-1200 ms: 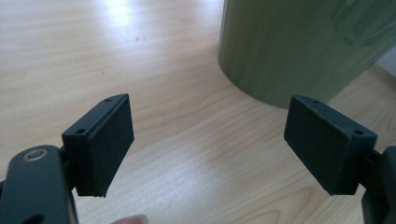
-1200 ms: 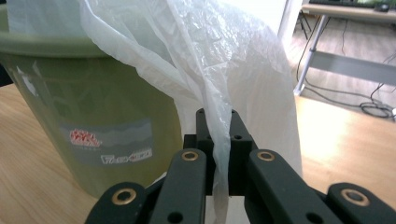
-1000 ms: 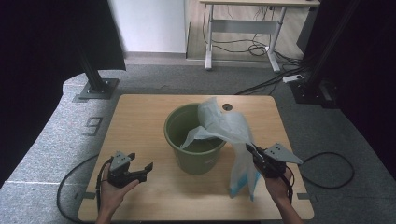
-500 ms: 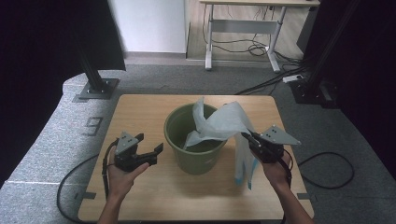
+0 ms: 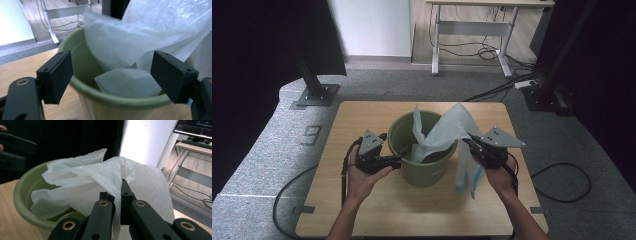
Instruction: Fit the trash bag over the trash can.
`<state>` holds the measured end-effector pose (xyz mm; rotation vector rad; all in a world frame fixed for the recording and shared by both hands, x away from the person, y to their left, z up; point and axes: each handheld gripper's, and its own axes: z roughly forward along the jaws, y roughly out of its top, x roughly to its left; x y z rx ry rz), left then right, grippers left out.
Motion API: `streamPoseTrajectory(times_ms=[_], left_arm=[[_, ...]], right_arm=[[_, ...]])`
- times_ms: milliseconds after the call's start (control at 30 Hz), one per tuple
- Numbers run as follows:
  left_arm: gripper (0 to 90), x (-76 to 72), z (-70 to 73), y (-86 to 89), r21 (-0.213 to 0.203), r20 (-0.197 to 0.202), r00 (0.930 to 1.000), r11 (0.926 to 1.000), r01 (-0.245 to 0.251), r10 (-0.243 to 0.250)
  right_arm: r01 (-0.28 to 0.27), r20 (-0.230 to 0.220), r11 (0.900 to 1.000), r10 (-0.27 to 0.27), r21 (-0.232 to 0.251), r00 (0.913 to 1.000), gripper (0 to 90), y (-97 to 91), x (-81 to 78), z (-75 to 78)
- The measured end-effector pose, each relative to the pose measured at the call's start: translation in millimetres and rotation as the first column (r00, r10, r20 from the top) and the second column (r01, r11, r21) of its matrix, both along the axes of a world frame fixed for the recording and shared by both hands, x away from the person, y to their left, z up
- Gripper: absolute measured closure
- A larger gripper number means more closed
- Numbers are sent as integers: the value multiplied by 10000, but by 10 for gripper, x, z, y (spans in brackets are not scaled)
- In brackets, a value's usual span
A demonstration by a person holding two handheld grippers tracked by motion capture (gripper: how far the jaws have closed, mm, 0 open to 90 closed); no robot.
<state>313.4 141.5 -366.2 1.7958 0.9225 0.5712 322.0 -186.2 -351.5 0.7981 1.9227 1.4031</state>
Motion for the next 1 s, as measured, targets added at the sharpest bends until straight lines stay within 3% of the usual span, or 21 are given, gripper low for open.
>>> streamPoseTrajectory(times_ms=[333,633,800,1000], left_arm=[[177,-51,6,-88,11,142,9986,9987,507,-507],[172,-40,-3,-174,-36,169,9958,9960,896,-895],[167,-22,-8,-250,-65,115,9956,9957,929,-928],[167,-40,17,-364,-63,53,9914,9914,1306,-1306]], right_arm=[[-448,148,9988,451,-216,9989,886,181,-71,115],[-518,-340,9984,511,-206,9981,886,241,51,56],[-474,-548,9989,473,4,9974,886,265,105,34],[-471,-781,9985,492,291,9957,886,276,154,27]])
